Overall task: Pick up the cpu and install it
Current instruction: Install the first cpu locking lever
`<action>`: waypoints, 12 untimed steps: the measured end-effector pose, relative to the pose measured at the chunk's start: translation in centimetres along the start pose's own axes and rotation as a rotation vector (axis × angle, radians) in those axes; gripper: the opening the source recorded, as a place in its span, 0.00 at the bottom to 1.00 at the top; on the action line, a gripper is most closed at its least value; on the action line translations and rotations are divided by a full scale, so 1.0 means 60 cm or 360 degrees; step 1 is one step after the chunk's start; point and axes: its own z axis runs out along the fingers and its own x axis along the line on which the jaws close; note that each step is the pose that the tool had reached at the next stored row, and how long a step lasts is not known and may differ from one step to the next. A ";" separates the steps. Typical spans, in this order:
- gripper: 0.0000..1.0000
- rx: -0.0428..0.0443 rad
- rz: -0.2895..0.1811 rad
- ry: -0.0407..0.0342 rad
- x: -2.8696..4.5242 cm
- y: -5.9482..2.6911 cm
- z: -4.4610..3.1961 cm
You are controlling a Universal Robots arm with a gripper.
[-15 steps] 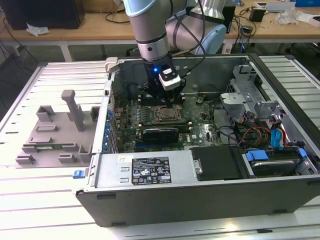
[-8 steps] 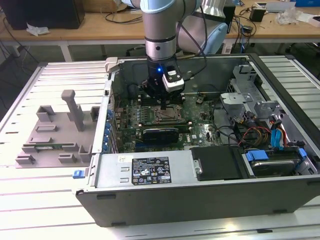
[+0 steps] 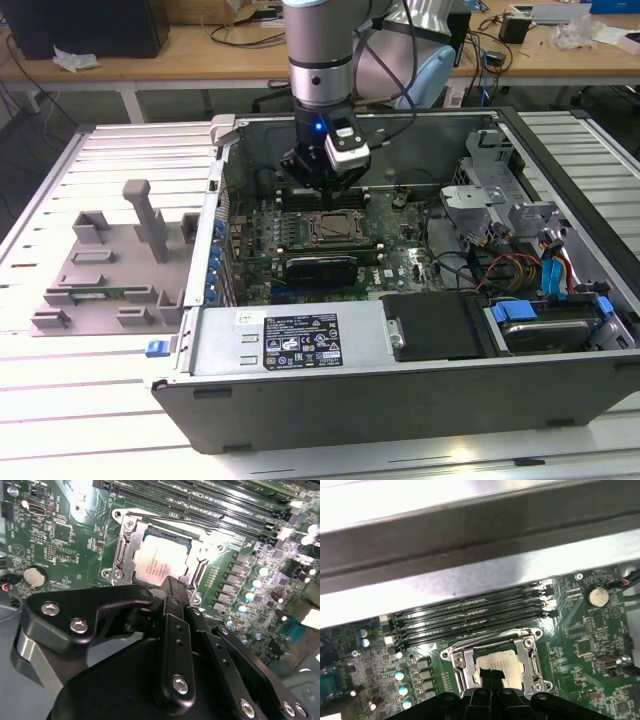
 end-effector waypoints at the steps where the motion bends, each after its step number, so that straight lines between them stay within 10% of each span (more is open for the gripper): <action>1: 0.11 0.0000 0.0000 0.0000 0.000 0.000 -0.005; 12: 0.11 -0.0005 -0.0072 -0.0003 -0.007 -0.002 -0.013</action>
